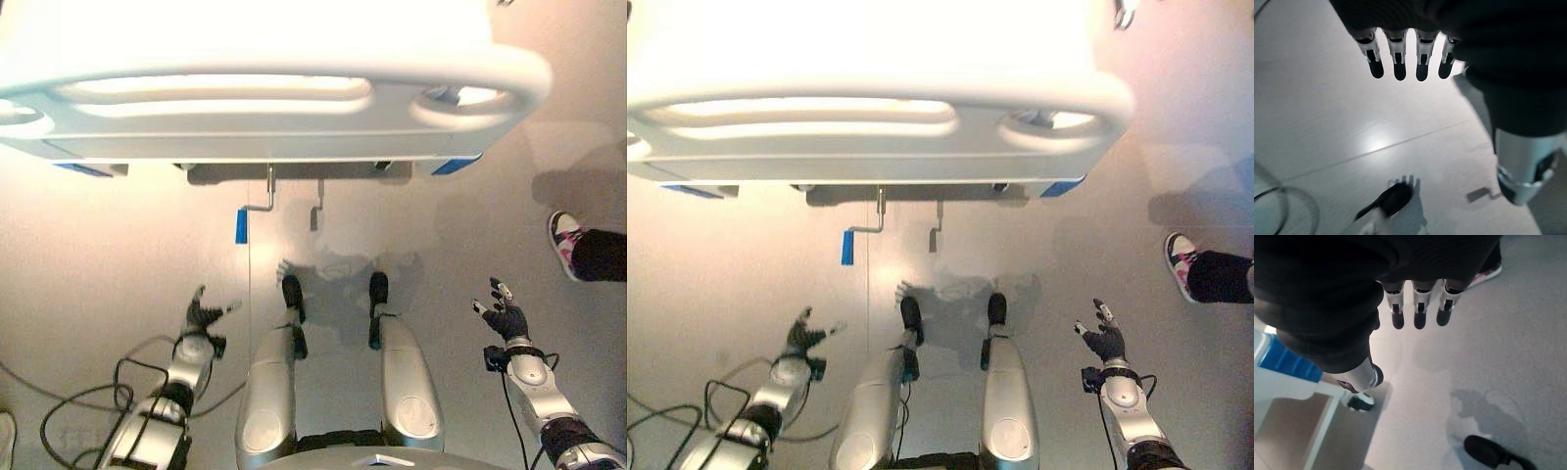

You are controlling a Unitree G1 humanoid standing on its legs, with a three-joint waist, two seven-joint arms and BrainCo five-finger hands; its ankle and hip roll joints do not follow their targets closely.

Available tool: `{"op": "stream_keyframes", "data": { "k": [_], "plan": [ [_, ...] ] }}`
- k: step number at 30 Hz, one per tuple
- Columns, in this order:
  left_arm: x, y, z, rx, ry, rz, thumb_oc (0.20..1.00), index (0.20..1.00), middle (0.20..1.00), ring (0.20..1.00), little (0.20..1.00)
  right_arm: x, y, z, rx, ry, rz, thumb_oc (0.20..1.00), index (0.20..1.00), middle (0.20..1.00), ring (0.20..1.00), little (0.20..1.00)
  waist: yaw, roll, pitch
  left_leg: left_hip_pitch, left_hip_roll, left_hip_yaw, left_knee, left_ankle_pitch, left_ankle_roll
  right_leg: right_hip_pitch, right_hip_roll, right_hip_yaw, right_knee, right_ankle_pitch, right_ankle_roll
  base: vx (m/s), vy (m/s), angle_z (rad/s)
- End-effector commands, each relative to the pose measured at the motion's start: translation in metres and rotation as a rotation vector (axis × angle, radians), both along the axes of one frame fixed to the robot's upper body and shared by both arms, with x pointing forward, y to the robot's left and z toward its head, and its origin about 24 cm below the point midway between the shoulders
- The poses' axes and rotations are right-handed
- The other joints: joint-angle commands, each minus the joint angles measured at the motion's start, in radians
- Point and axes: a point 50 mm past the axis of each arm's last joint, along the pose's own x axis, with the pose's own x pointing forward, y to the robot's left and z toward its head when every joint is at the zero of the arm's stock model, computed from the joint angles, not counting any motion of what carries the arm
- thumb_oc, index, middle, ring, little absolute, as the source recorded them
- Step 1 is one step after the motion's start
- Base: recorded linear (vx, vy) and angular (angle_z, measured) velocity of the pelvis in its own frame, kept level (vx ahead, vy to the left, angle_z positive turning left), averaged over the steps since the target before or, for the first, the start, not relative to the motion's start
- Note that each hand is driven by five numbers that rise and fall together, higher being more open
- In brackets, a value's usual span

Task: Raise the hospital bed

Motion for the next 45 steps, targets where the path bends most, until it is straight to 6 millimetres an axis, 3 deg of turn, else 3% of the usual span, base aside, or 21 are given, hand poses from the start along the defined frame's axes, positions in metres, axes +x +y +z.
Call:
{"op": "stream_keyframes", "data": {
  "k": [1,2,7,8,9,20,35,45],
  "plan": [
    [-0.006,0.007,0.002,-0.014,-0.021,-0.013,1.0,1.0,1.0,1.0,1.0,-0.013,-0.001,-0.009,0.012,0.061,0.019,1.0,1.0,1.0,1.0,1.0,0.003,-0.005,-0.069,0.013,-0.024,-0.052,0.056,-0.047,-0.017,0.029,-0.044,-0.046,0.01,0.056,0.061,0.06,-0.068,0.08],
    [-0.006,0.007,0.002,-0.014,-0.021,-0.013,1.0,1.0,1.0,1.0,1.0,-0.013,-0.001,-0.009,0.012,0.061,0.019,1.0,1.0,1.0,1.0,1.0,0.002,-0.005,-0.071,0.011,-0.025,-0.053,0.054,-0.044,-0.017,0.028,-0.044,-0.047,0.007,0.059,0.061,0.09,-0.104,0.15],
    [-0.032,-0.009,-0.009,-0.102,-0.045,-0.058,1.0,1.0,1.0,1.0,1.0,-0.047,0.02,-0.051,0.091,0.28,0.033,1.0,1.0,1.0,1.0,1.0,0.042,-0.001,-0.194,0.15,-0.02,-0.081,-0.055,-0.015,-0.036,0.185,-0.037,-0.101,-0.095,0.058,0.067,0.08,-0.109,0.25],
    [-0.032,-0.009,-0.009,-0.102,-0.045,-0.057,1.0,1.0,1.0,1.0,1.0,-0.047,0.021,-0.052,0.091,0.281,0.033,1.0,1.0,1.0,1.0,1.0,0.042,-0.001,-0.193,0.154,-0.02,-0.081,-0.057,-0.014,-0.036,0.189,-0.037,-0.102,-0.098,0.059,0.067,0.07,-0.112,0.16],
    [-0.041,-0.006,-0.013,-0.112,-0.037,-0.022,1.0,1.0,1.0,1.0,1.0,-0.053,0.033,-0.061,0.119,0.323,0.046,1.0,1.0,1.0,1.0,1.0,0.05,-0.004,-0.234,0.191,-0.017,-0.087,-0.078,-0.012,-0.039,0.228,-0.033,-0.111,-0.123,0.061,0.07,0.06,-0.085,0.19],
    [-0.087,-0.021,-0.044,-0.182,0.155,0.006,1.0,1.0,1.0,1.0,1.0,-0.095,0.053,-0.093,0.258,0.508,-0.049,1.0,1.0,1.0,1.0,1.0,0.07,-0.015,-0.398,0.384,-0.011,-0.091,-0.185,-0.028,-0.038,0.418,-0.012,-0.122,-0.208,0.044,0.08,0.08,-0.041,0.05],
    [-0.094,-0.024,-0.049,-0.164,0.222,-0.063,1.0,1.0,1.0,1.0,1.0,-0.102,0.052,-0.098,0.266,0.549,-0.106,1.0,1.0,1.0,1.0,1.0,0.07,-0.023,-0.448,0.454,-0.007,-0.087,-0.2,-0.055,-0.028,0.479,-0.006,-0.11,-0.216,0.028,0.079,0.03,-0.002,0.03],
    [-0.096,-0.028,-0.051,-0.187,0.225,-0.045,1.0,1.0,1.0,1.0,1.0,-0.089,0.052,-0.094,0.223,0.515,-0.105,1.0,1.0,1.0,1.0,1.0,0.056,-0.027,-0.447,0.467,-0.002,-0.053,-0.201,-0.065,-0.024,0.471,-0.003,-0.075,-0.229,0.036,0.083,0.01,0.0,-0.06]
  ]
}}
